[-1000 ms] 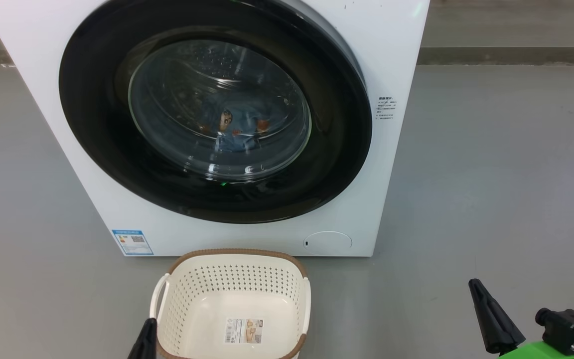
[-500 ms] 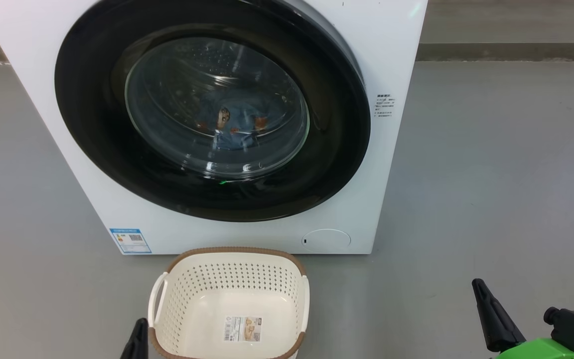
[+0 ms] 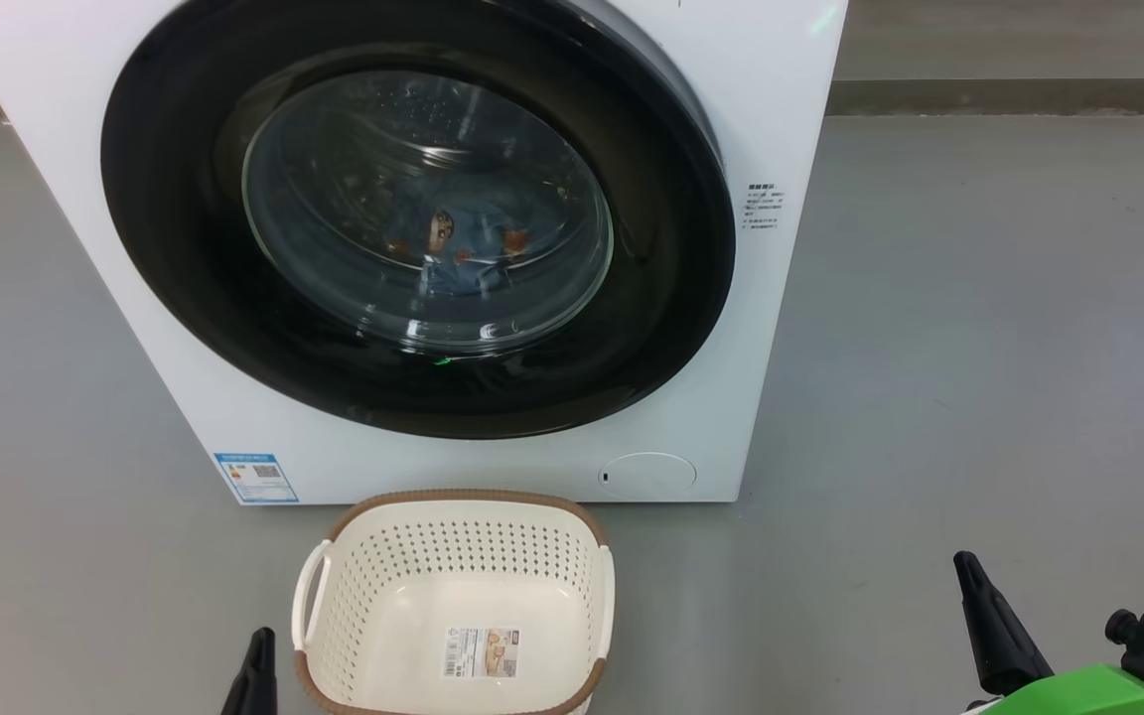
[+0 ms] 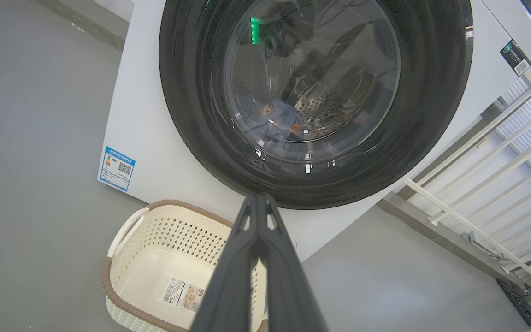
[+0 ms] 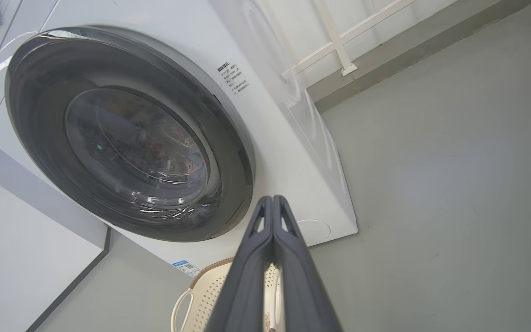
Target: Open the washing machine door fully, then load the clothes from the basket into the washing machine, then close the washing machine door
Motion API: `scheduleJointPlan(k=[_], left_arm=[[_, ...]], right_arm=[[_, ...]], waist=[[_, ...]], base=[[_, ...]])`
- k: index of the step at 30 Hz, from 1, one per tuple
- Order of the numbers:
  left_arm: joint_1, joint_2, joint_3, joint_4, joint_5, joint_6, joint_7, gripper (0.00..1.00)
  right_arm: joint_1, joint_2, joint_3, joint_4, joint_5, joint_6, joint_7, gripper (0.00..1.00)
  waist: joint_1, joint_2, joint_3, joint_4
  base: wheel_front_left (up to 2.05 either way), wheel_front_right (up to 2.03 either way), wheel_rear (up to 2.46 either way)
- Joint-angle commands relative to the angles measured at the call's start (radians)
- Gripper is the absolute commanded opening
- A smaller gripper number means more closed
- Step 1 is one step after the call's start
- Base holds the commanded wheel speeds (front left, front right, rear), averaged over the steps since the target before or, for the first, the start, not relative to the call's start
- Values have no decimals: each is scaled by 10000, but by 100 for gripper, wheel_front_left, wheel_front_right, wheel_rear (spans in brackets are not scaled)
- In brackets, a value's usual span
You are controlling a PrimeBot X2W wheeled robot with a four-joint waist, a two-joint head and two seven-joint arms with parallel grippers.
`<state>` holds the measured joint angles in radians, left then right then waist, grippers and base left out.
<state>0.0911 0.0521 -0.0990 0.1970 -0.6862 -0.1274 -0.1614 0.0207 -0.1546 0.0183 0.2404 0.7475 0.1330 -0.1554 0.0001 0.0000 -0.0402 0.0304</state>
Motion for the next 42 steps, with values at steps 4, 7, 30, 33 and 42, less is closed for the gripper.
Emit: scheduleJointPlan(k=[4,7,30,33,42], left_arm=[[-556,135,236,-148,-588,-4,121,0],[-608,143,284,-123,-907,-6,199,0],[-1020,200,679,78,-3443,-16,827,0],[-1072,206,730,103,-3759,-17,906,0],[-1209,221,868,163,-4599,-19,1121,0]], right_arm=[[-488,-6,-86,-191,507,-7,154,0],[-517,31,-130,-181,792,-8,243,0],[-757,323,-478,-102,3062,-12,954,0],[-787,360,-522,-92,3346,-13,1043,0],[-867,457,-638,-66,4103,-14,1280,0]], waist=[[-1,0,19,-14],[-1,0,33,-24],[-1,0,143,-105],[-1,0,157,-116],[-1,0,193,-143]], base=[[0,0,0],[0,0,0],[0,0,0],[0,0,0],[0,0,0]])
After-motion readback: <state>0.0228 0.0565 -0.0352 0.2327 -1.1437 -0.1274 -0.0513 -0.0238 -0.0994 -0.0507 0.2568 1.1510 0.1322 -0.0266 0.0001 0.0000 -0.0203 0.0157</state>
